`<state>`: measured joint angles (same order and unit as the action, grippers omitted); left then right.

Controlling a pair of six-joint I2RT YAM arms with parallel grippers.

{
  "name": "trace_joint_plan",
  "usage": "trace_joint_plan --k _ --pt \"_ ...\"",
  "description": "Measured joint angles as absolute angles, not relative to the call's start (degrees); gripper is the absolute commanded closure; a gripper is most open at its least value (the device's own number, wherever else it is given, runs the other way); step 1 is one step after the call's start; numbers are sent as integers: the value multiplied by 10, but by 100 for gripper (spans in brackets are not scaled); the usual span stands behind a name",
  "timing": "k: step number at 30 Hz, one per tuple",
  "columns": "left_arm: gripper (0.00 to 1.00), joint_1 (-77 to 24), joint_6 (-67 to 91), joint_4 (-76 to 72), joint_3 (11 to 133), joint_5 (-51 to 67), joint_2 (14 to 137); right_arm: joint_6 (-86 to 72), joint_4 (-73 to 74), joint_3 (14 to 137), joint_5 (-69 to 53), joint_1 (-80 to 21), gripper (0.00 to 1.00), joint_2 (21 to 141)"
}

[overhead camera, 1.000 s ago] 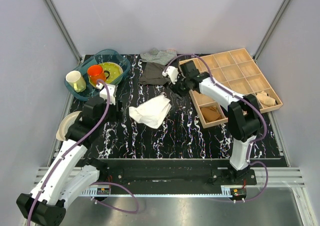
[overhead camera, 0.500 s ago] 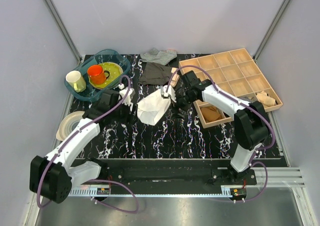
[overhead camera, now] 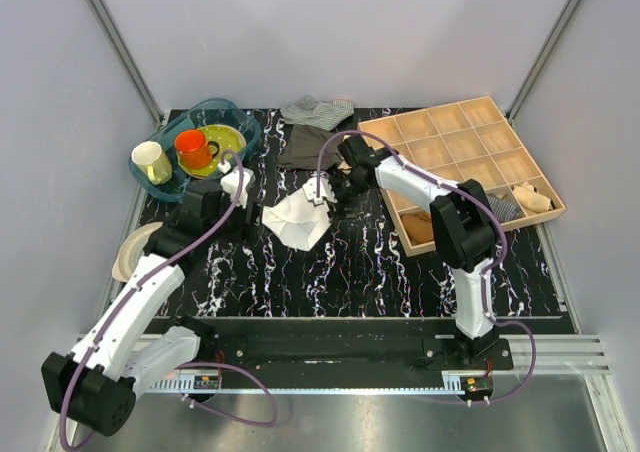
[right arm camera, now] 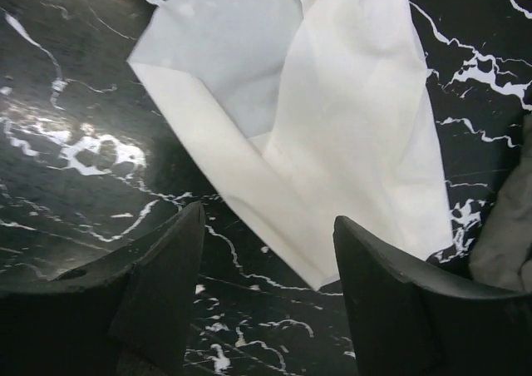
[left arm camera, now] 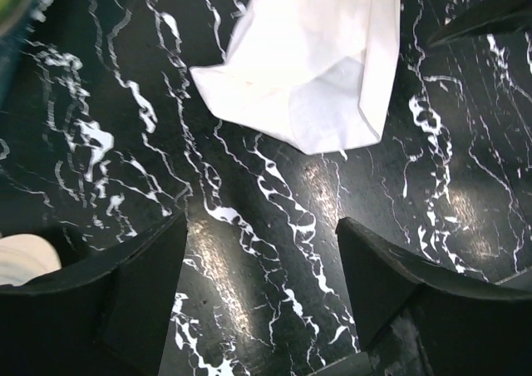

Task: Roll the underwear
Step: Flatten out the underwear at the center of the board.

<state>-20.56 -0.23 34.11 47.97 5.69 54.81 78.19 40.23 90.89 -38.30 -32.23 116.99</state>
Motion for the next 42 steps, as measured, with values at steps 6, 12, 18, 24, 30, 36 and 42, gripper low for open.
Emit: trace_joint_plan --k 6,12,18,24,30,36,42 --pt "22 -206 -3 318 460 26 498 834 418 953 -332 -354 35 1221" --pt "21 -206 -4 313 451 21 500 855 449 962 -303 -368 64 1256" --pt "21 -206 -4 308 451 21 500 859 475 974 -278 -370 100 1257" --pt "21 -206 -4 303 448 21 498 830 494 928 -278 -378 100 1223" --pt "21 -206 -4 301 448 34 496 792 505 756 -288 -416 56 1087" --pt "21 -206 -4 301 448 48 496 717 535 664 -335 -446 48 1039" --pt "21 -206 -4 300 448 54 498 669 543 700 -370 -396 57 993"
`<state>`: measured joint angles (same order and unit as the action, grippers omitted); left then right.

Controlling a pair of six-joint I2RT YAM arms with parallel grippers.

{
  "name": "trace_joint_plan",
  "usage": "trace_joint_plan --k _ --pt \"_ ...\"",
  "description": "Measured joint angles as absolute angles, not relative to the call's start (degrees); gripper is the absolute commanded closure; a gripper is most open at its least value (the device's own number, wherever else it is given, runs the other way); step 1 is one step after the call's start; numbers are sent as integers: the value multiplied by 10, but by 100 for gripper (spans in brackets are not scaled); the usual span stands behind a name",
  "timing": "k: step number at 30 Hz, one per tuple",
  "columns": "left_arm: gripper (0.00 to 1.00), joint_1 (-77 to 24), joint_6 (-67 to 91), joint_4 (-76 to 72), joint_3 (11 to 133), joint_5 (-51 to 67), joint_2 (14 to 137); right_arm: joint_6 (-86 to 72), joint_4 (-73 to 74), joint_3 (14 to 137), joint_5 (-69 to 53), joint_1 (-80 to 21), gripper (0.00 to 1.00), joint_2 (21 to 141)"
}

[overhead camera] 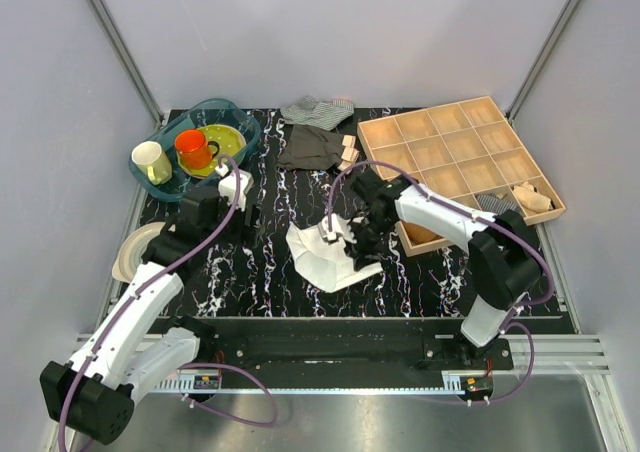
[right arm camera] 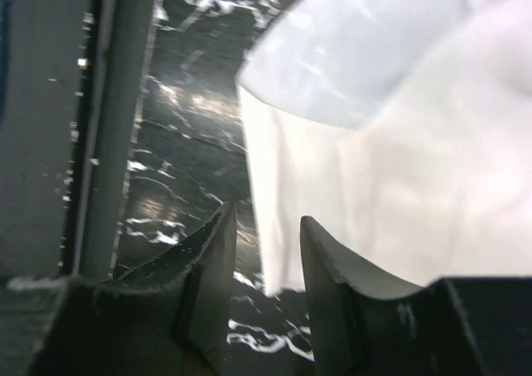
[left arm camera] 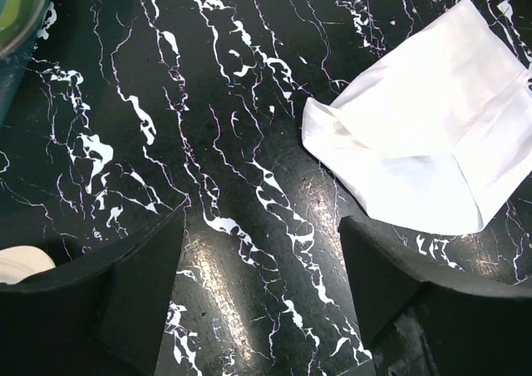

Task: Roll the underwear
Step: Flatten out the underwear at the center of the board.

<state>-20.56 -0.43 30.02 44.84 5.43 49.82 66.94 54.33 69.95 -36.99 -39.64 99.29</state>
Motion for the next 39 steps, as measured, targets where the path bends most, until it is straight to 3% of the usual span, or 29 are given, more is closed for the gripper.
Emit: trace_joint_plan --k 7,15,28,35,39 --pt "21 -206 -4 300 448 58 503 666 517 711 -330 -339 60 1004" --pt "21 -206 -4 299 448 58 504 672 497 744 -290 -340 59 1077" --pt "20 -206 -4 299 448 61 508 676 487 738 -279 -340 60 1091" --pt "20 -206 -4 299 448 61 509 679 480 735 -274 -340 76 1102" --pt "20 -206 -4 299 448 61 509 681 479 735 -274 -340 95 1102"
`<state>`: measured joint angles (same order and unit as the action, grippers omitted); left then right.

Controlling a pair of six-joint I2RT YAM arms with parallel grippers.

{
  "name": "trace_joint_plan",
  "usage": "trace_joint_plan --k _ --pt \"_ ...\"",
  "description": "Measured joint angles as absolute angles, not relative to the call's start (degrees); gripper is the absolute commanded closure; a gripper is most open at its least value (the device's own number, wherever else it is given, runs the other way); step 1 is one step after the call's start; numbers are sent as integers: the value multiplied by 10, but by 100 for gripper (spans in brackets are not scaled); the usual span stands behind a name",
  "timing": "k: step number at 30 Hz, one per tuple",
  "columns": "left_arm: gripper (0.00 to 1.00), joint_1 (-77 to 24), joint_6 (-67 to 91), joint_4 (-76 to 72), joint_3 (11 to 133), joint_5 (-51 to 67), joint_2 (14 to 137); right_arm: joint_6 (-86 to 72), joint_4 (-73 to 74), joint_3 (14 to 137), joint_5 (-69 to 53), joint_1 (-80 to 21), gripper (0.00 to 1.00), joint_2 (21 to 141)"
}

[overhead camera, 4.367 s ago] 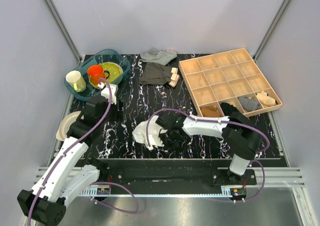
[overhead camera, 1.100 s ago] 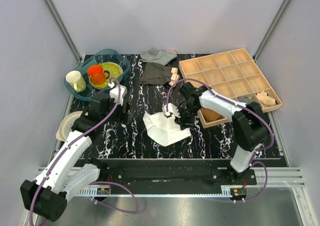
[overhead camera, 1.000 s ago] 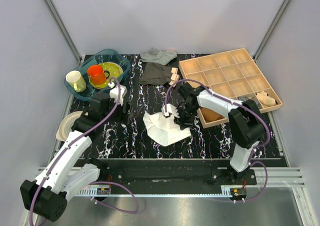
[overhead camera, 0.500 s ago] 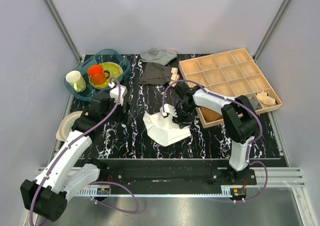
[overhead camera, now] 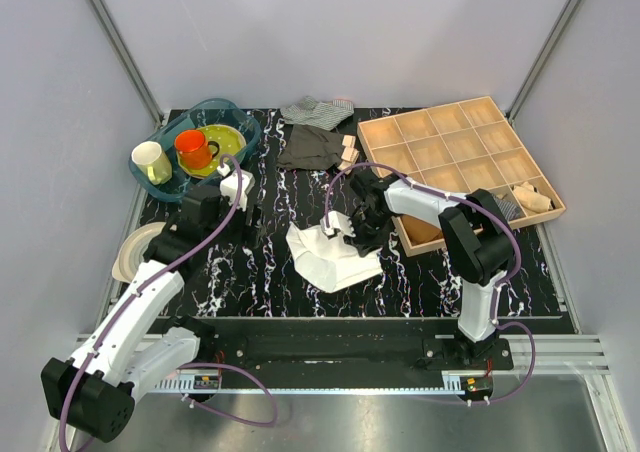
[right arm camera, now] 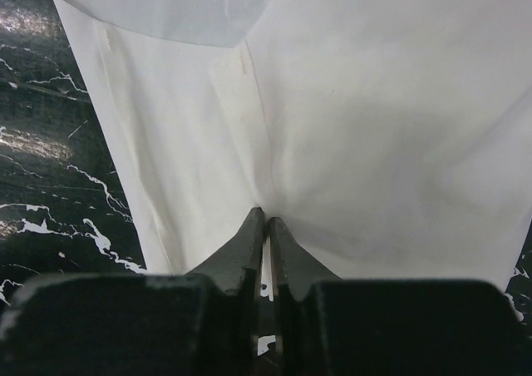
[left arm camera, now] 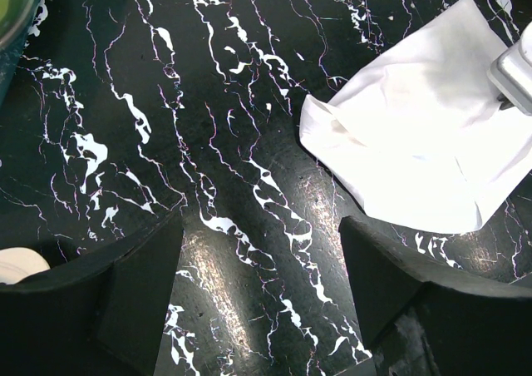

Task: Roll the underwear
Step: Flatten out the underwear at the center of the board.

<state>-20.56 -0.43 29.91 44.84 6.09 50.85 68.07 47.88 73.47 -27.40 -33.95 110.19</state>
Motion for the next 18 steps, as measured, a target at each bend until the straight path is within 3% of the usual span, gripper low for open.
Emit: trace_joint_plan --k 2,11,18 --pt "20 -206 -4 299 448 61 509 682 484 736 -274 -340 100 1102" --pt "20 -206 -4 299 448 61 509 684 523 787 -262 -340 100 1103" --pt "20 -206 -4 299 448 60 509 640 498 960 -190 -340 100 1189"
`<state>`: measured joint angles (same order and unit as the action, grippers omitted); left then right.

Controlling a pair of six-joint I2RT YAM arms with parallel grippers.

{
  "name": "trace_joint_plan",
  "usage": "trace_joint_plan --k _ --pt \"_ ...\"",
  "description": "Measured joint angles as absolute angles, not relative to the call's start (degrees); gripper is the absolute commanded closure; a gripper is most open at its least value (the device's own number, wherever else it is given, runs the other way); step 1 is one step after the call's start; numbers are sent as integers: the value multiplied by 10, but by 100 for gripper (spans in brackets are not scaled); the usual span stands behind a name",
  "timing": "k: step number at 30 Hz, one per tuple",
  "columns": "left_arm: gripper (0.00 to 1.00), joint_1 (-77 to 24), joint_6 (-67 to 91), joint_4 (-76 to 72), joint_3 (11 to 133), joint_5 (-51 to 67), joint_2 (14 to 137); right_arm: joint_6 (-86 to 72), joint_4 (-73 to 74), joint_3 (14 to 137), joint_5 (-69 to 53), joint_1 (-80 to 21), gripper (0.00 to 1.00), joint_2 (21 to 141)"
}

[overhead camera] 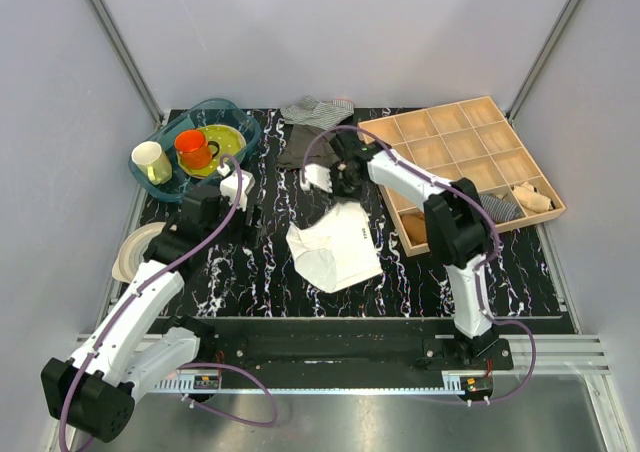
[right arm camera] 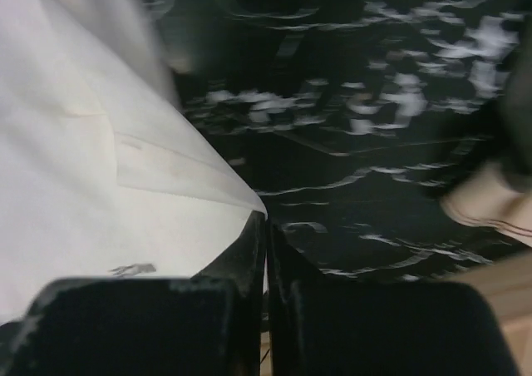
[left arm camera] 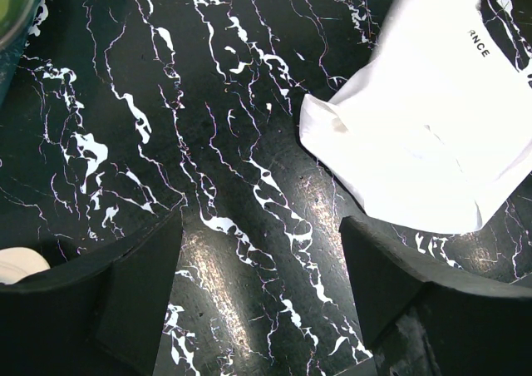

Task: Roll the underwear
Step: Flatten out the underwear at the center of the board.

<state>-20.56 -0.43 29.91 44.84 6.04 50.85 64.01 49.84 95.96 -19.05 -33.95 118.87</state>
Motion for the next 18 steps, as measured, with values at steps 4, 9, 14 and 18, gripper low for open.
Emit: trace_joint_plan --k 4,9,14,18 --pt "20 -206 -4 299 448 60 509 556 402 1085 -94 -334 66 1274" --pt "20 -206 -4 299 448 60 509 484 346 1137 -57 -313 43 1295" --pt "20 -206 -4 299 448 60 511 489 351 1002 -139 -296 42 1196" --pt "20 -206 -4 299 448 63 519 588 433 887 -262 -300 44 1093"
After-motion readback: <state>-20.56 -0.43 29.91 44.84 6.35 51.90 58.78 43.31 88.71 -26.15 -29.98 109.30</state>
